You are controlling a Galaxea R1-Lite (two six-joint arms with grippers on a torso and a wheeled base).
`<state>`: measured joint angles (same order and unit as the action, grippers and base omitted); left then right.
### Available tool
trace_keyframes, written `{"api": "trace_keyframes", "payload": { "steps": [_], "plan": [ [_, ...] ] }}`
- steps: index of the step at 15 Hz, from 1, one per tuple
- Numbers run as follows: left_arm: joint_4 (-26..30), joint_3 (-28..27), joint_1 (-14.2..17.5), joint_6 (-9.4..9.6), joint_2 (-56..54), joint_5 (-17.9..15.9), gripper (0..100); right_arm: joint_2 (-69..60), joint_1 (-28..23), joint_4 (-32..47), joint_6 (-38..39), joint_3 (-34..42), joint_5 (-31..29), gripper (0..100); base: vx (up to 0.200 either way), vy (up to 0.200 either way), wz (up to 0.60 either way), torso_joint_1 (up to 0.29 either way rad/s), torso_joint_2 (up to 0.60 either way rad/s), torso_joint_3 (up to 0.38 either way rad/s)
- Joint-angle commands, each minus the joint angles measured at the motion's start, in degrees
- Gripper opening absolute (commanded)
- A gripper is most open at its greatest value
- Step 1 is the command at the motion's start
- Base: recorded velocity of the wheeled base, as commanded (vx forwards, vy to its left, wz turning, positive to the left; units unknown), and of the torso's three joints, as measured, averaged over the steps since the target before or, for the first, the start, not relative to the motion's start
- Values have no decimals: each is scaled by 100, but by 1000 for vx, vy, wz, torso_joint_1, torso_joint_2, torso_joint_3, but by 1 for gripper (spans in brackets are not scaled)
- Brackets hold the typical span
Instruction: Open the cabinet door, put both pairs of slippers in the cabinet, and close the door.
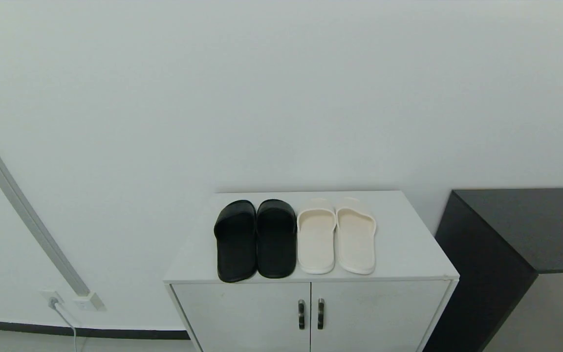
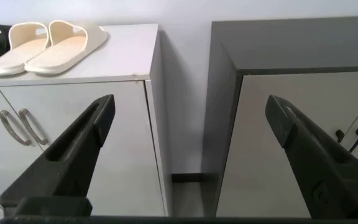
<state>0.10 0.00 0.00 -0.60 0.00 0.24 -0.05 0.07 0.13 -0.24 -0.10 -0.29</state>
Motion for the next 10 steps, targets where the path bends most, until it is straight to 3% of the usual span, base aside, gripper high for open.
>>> {"api": "trace_keyframes", "payload": {
  "steps": [1,4,5,6,7,10],
  "plan": [
    [-1,0,0,-2,0,2,0,5,1,4,-20,1,3,100,0,0,0,0,0,0],
    [-1,0,0,-2,0,2,0,163,10,-49,-55,-280,20,100,0,0,0,0,0,0],
    [-1,0,0,-2,9,2,0,857,89,22,455,-1361,3,100,0,0,0,0,0,0],
    [-1,0,0,-11,0,2,0,1227,186,259,596,-1493,64,100,0,0,0,0,0,0],
    [-1,0,0,-2,9,2,0,1437,204,470,16,-1142,258,100,0,0,0,0,0,0],
    [-1,0,0,7,9,-7,0,2334,256,171,-2,-887,970,100,0,0,0,0,0,0]
  ]
}}
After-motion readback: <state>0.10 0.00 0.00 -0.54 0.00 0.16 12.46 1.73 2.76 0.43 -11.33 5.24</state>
